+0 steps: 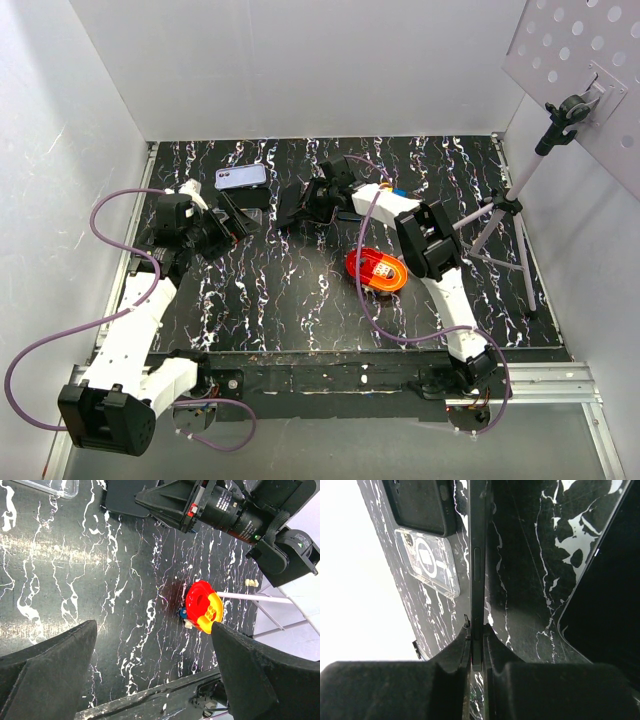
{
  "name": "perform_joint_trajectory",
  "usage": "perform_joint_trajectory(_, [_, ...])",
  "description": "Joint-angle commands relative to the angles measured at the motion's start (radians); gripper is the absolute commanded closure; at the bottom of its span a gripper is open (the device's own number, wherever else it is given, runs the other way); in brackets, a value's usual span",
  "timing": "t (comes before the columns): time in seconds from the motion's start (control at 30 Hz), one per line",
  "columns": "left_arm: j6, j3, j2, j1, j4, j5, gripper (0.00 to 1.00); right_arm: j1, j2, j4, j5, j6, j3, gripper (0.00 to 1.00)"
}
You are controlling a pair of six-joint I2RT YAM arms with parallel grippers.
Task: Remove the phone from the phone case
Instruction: Place the phone at the center of the board.
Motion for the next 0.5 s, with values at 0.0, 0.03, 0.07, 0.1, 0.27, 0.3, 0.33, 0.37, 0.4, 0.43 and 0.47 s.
perform_joint_trajectory(0.0, [0.02,0.02,-0.022,0.002,-0.01,0.014,0.02,-0.015,-0.005,-0.045,-0.022,0.002,0.036,0.84])
perform_joint_trajectory(0.03, [0.017,0.017,-0.019,0.002,-0.01,0.016,0.02,-0.018,-0.005,-0.056,-0.022,-0.006,0.036,0.8])
perform_joint_trajectory(0.07, [0.014,0.019,-0.017,0.002,-0.01,0.02,0.02,-0.02,-0.007,-0.063,-0.018,-0.014,0.036,0.76])
perform_joint_trajectory(0.1, [0.011,0.017,-0.014,0.002,-0.01,0.026,0.02,-0.022,-0.007,-0.068,-0.016,-0.018,0.036,0.75])
perform_joint_trajectory(0.27, [0.003,0.016,-0.022,0.002,-0.008,0.031,0.02,-0.034,-0.019,-0.079,-0.018,-0.03,0.011,0.66])
perform_joint_trajectory(0.3, [0.001,0.014,-0.022,0.002,-0.008,0.031,0.02,-0.032,-0.021,-0.085,-0.013,-0.041,0.011,0.64])
perform_joint_trajectory(0.33, [0.001,0.013,-0.025,0.002,-0.008,0.031,0.02,-0.032,-0.021,-0.097,-0.01,-0.05,0.016,0.62])
perform_joint_trajectory(0.37, [0.001,0.011,-0.025,0.002,-0.01,0.031,0.02,-0.035,-0.019,-0.115,-0.01,-0.063,0.026,0.61])
perform_joint_trajectory(0.4, [0.001,0.01,-0.028,0.002,-0.01,0.032,0.02,-0.038,-0.021,-0.132,-0.01,-0.072,0.034,0.6])
perform_joint_trajectory(0.43, [0.003,0.008,-0.033,0.002,-0.011,0.034,0.02,-0.04,-0.022,-0.148,-0.012,-0.084,0.042,0.59])
perform_joint_trajectory(0.47, [0.004,0.007,-0.033,0.004,-0.011,0.033,0.02,-0.041,-0.03,-0.166,-0.004,-0.099,0.048,0.59])
